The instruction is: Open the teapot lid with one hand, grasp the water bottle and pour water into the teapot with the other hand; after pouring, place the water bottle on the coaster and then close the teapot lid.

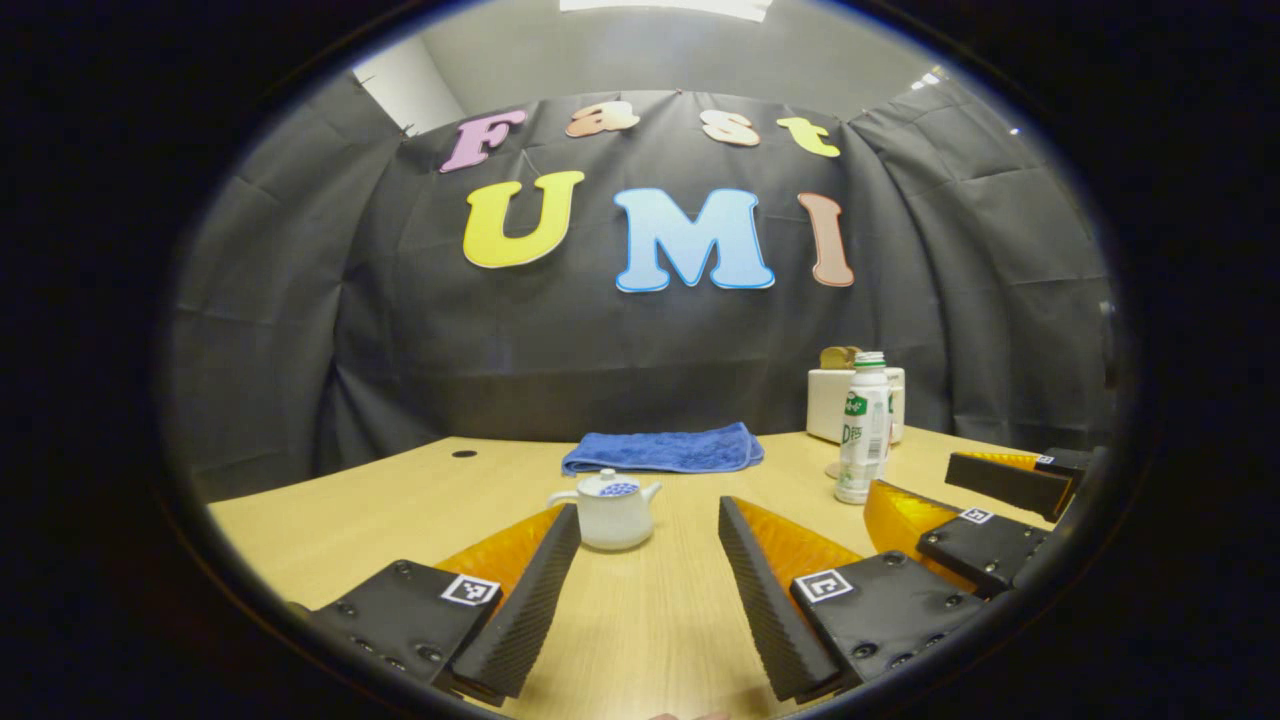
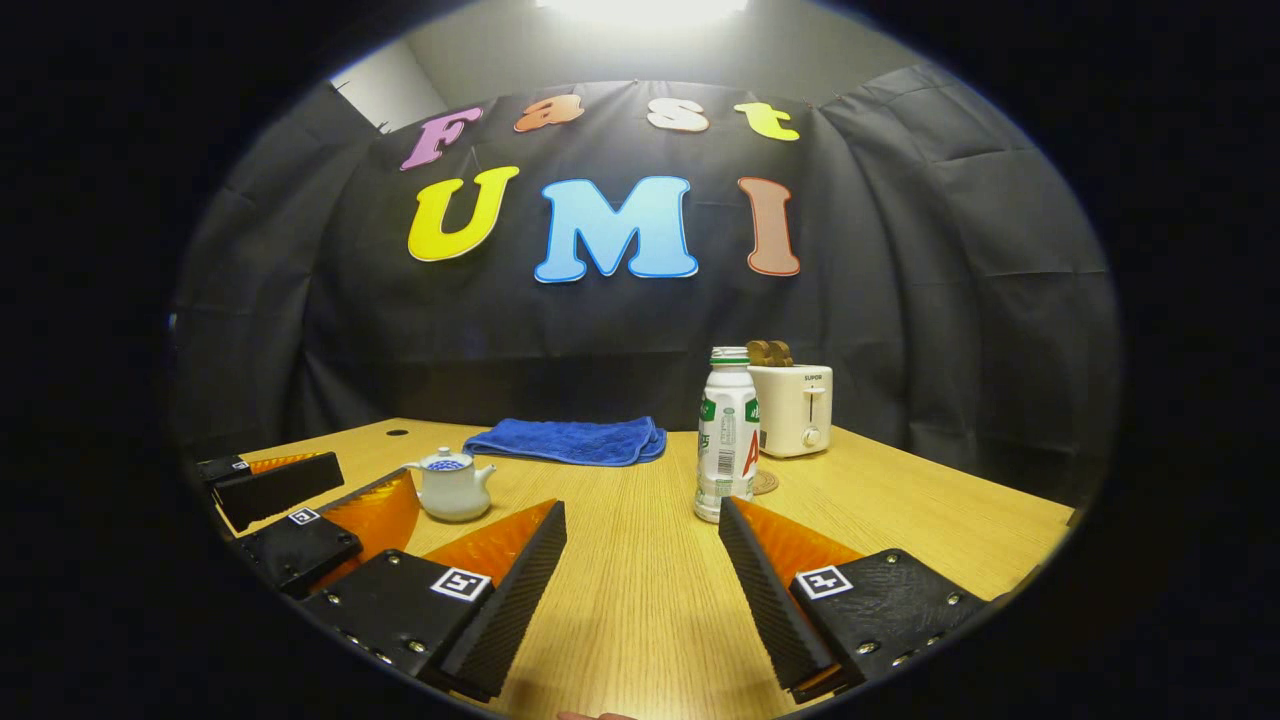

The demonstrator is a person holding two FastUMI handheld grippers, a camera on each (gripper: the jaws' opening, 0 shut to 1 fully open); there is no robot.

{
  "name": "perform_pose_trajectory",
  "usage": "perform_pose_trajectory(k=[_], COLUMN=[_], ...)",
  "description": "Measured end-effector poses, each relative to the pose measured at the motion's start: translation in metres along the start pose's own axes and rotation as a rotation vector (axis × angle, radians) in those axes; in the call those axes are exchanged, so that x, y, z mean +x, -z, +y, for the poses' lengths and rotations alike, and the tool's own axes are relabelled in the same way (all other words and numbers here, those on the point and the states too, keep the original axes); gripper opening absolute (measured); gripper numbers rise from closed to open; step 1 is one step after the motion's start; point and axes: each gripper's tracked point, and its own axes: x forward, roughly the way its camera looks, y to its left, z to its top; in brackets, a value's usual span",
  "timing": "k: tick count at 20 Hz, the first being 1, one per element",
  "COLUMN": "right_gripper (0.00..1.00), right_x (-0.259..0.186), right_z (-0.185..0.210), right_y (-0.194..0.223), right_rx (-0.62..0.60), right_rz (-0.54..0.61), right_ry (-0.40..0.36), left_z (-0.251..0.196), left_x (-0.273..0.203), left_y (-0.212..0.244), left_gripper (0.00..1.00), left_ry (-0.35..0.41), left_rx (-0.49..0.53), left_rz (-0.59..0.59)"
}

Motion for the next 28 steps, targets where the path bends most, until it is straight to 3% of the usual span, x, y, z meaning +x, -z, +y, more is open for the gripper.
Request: perform_pose_trajectory(k=[4, 8, 13, 19, 23, 28], right_gripper=[0.95, 0.95, 0.95, 0.95, 0.95, 0.95], right_x=[0.001, 0.004, 0.014, 0.021, 0.02, 0.02], right_z=[0.002, 0.009, 0.004, -0.01, -0.008, -0.01], right_y=[0.0, -0.001, -0.002, -0.002, -0.002, -0.002], right_rx=[-0.004, -0.003, 0.068, 0.029, -0.004, -0.004], right_rz=[0.0, -0.002, 0.001, 0.0, -0.001, -0.001], right_ry=[-0.013, -0.074, -0.114, -0.078, -0.076, -0.066], left_z=[-0.004, -0.002, 0.013, 0.025, 0.022, 0.033], left_x=[-0.001, 0.003, 0.039, 0.119, 0.143, 0.158], left_y=[0.0, -0.001, -0.012, 0.001, 0.018, 0.016], left_gripper=[0.96, 0.97, 0.97, 0.97, 0.97, 0.96], left_ry=[0.026, 0.043, 0.029, 0.036, 0.035, 0.01], left_rx=[-0.001, -0.004, -0.055, -0.045, -0.033, -0.05], left_rz=[0.0, 0.01, 0.045, 0.102, 0.158, 0.145])
